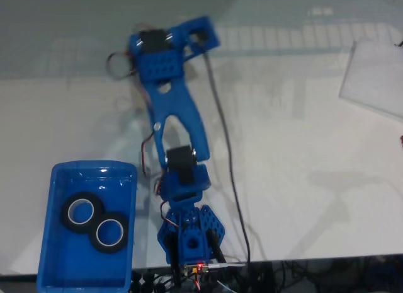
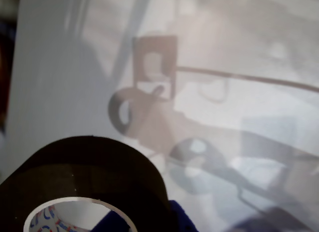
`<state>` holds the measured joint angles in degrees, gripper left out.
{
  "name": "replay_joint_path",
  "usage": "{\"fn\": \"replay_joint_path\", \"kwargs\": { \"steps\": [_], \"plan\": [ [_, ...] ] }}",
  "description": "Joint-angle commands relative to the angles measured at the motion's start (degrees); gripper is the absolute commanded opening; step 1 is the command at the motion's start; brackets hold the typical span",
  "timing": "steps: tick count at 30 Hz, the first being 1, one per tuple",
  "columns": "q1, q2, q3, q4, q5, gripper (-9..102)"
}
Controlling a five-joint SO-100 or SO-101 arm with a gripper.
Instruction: Grasp all tape and put them in the bin.
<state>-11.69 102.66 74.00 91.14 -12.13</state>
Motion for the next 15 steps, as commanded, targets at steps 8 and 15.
{"fn": "replay_joint_path", "kwargs": {
  "steps": [8,15],
  "plan": [
    [-29.88,21.09,18.02,0.88,-10.55,0],
    [-49.04,30.85,27.95,1.05,-11.60,0]
  ]
}}
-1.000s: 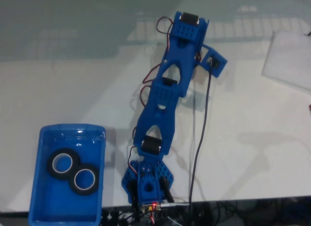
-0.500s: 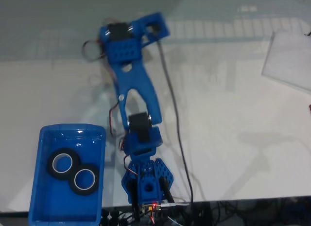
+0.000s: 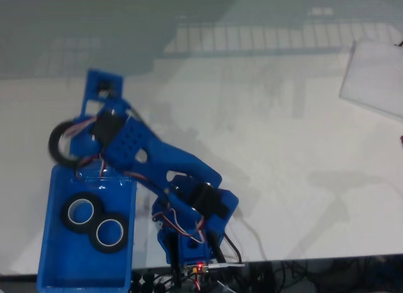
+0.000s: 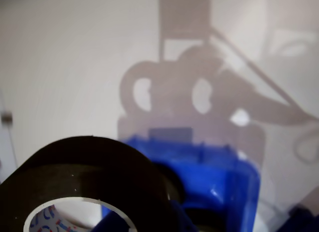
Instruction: Grasp all tape and put them in the bin.
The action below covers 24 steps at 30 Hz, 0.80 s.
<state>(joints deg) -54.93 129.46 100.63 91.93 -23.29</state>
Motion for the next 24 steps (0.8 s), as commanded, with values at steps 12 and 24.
{"fn": "replay_joint_path", "kwargs": {
  "steps": [12,24],
  "plan": [
    [-25.58,13.45,14.15,-0.79,-2.90,0],
    [-28.74,18.28,20.04,-0.97,-5.54,0]
  ]
}}
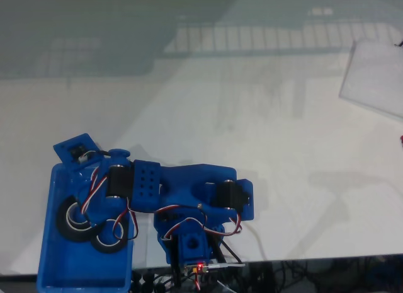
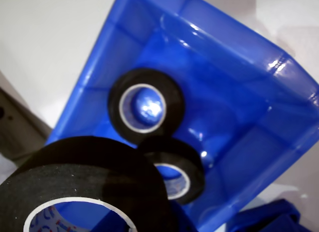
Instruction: Grasp all tape and put them in the bin.
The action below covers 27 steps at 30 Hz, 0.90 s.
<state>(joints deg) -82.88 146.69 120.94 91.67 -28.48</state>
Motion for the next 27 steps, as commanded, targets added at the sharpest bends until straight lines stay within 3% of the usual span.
{"fn": "replay_joint_path", "kwargs": {
  "steps": [1,6,14,27],
  "plan": [
    [-0.88,1.05,-0.26,-0.70,-0.35,0],
    [-0.88,0.88,-0.26,-1.05,-0.09,4],
    [-0.18,-0.09,-0.26,-2.11,-0.44,32],
    [3.52,-0.97,-0.44,-3.96,1.14,36]
  ]
}}
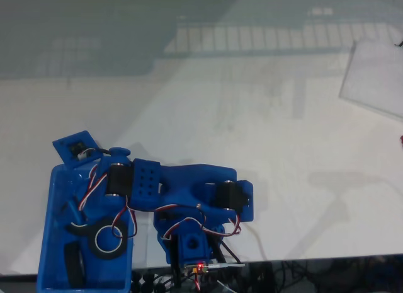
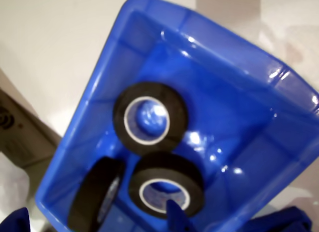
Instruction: Grasp all tape and put them in the bin.
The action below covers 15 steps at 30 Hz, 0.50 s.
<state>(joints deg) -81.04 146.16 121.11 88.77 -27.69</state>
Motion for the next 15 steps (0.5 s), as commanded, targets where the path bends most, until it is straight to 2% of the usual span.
{"fn": "replay_joint_path", "kwargs": {
  "steps": [1,5,8,15],
  "plan": [
    [2.64,-0.62,-0.62,-1.23,0.35,36],
    [9.40,-1.23,-0.62,-2.64,0.00,35],
    [20.13,-1.32,-0.70,-6.77,2.72,35],
    [52.65,-0.53,-0.44,-23.47,25.22,30]
  ]
}}
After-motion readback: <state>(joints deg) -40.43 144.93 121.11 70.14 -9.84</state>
